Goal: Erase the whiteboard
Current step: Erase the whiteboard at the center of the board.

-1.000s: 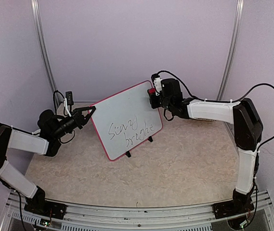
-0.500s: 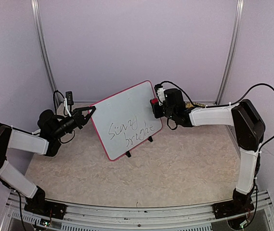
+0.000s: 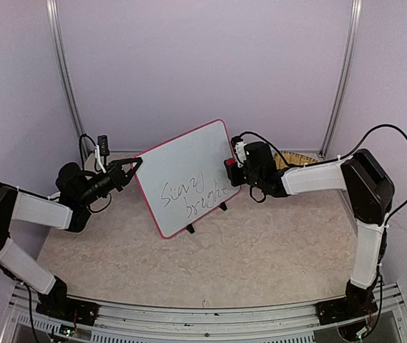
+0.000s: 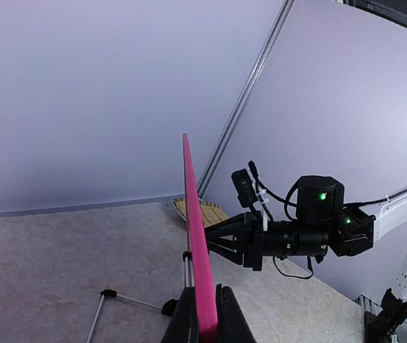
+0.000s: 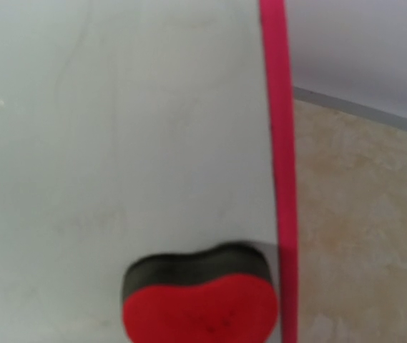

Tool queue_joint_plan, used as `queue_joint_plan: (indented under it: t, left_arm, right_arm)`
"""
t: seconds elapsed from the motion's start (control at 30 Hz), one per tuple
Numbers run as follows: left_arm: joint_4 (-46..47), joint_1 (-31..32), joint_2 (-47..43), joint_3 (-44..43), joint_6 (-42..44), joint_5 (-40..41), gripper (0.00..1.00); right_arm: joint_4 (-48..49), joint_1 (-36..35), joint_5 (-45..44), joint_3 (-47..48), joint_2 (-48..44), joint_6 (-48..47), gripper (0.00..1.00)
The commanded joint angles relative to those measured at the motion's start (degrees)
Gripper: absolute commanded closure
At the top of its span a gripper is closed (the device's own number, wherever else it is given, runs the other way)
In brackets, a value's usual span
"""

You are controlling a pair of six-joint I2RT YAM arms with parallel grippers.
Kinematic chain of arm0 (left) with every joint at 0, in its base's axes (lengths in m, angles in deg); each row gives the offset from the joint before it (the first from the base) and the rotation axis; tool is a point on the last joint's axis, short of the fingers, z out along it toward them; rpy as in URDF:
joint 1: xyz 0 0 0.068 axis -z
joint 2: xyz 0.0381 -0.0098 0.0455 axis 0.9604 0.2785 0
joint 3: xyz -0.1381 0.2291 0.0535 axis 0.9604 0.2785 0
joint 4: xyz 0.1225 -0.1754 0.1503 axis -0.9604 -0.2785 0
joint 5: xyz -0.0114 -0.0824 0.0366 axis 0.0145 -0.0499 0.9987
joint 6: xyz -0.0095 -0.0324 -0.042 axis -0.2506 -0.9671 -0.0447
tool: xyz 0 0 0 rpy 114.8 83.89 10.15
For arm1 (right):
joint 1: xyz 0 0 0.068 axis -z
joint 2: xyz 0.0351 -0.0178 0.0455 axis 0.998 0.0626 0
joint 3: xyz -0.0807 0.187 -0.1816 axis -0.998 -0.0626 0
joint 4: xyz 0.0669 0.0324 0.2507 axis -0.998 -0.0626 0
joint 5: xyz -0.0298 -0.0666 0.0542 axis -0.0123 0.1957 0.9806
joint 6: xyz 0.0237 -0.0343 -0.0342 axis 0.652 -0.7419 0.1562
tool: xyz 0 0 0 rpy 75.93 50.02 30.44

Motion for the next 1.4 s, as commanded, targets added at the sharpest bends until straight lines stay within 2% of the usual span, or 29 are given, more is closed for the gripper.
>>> queue_joint_plan:
  t: [0.0, 0.4, 0.53, 1.13, 1.37]
  left_arm:
    - [-0.8, 1.6, 1.1, -0.4, 3.3, -8.3, 1.00]
    - [-1.0, 1.6, 0.9, -0.3, 3.5, -8.2, 1.00]
    - [-1.1, 1.6, 0.9, -0.3, 3.5, -8.1, 1.00]
    - [-0.9, 1.7, 1.4, -0.4, 3.4, -8.1, 1.00]
    - [-0.9, 1.7, 1.4, -0.4, 3.4, -8.2, 1.00]
  right_arm:
    - [-3.1, -1.1, 2.8, 3.4, -0.3, -0.4, 0.82]
    - [-8.0, -1.1, 1.9, 17.1, 1.7, -3.5, 0.81]
    - [-8.8, -1.0, 1.5, 18.5, 2.3, -4.0, 0.81]
    - [-3.9, -1.7, 2.8, 1.8, 0.4, -0.6, 0.82]
    - [-3.4, -3.3, 0.6, -0.1, 0.0, -1.8, 0.82]
